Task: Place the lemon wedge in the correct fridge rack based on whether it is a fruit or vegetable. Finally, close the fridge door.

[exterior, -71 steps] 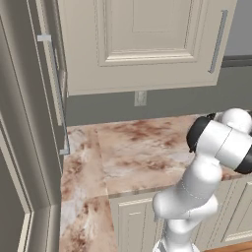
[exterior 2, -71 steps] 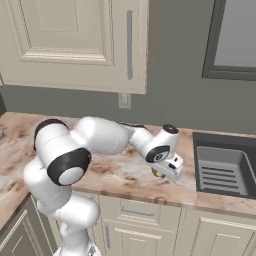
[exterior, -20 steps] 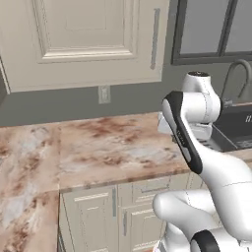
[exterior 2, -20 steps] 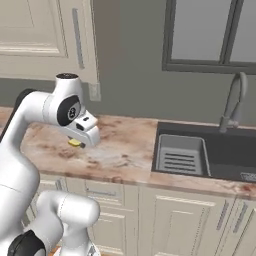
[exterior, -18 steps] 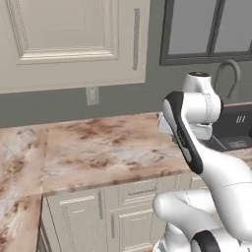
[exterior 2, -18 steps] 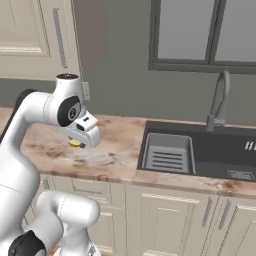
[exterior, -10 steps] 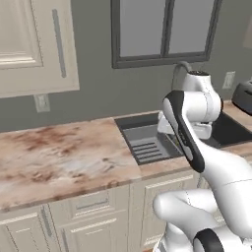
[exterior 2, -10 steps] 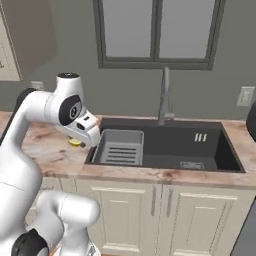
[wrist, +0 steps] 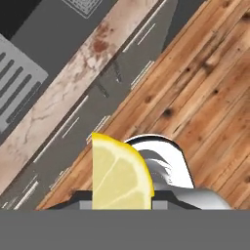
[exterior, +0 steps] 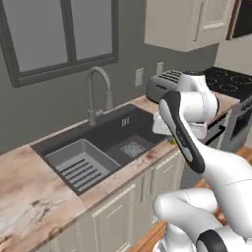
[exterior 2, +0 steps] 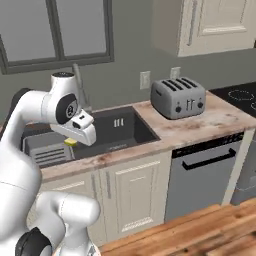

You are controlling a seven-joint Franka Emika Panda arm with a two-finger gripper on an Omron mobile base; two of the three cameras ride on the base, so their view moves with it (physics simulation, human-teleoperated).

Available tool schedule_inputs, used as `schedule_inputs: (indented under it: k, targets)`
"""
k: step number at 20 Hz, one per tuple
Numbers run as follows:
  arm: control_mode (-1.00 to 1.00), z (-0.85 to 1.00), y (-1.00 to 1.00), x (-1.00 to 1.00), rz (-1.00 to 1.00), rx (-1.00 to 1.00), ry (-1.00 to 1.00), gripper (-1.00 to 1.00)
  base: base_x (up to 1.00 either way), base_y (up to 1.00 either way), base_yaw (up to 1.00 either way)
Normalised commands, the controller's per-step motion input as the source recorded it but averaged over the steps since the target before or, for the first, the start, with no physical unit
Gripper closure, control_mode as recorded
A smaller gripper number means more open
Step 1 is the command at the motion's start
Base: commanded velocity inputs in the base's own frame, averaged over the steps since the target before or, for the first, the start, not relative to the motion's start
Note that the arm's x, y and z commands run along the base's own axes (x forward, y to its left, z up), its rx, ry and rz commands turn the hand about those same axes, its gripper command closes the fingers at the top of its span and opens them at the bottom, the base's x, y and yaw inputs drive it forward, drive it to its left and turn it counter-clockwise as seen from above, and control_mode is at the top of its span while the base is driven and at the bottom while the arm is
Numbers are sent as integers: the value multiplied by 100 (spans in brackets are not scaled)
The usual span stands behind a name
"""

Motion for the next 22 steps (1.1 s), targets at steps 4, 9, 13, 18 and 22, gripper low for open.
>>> schedule_inputs:
  k: [4, 9, 13, 18, 22]
  targets:
    - [100, 0, 0, 0, 0, 0, 0, 100, 1, -26, -89]
    - [100, 0, 0, 0, 0, 0, 0, 100, 28, -57, -78]
    - [100, 0, 0, 0, 0, 0, 0, 100, 54, -77, -68]
    - [100, 0, 0, 0, 0, 0, 0, 100, 84, -64, -59]
    - [100, 0, 0, 0, 0, 0, 0, 100, 100, -45, -46]
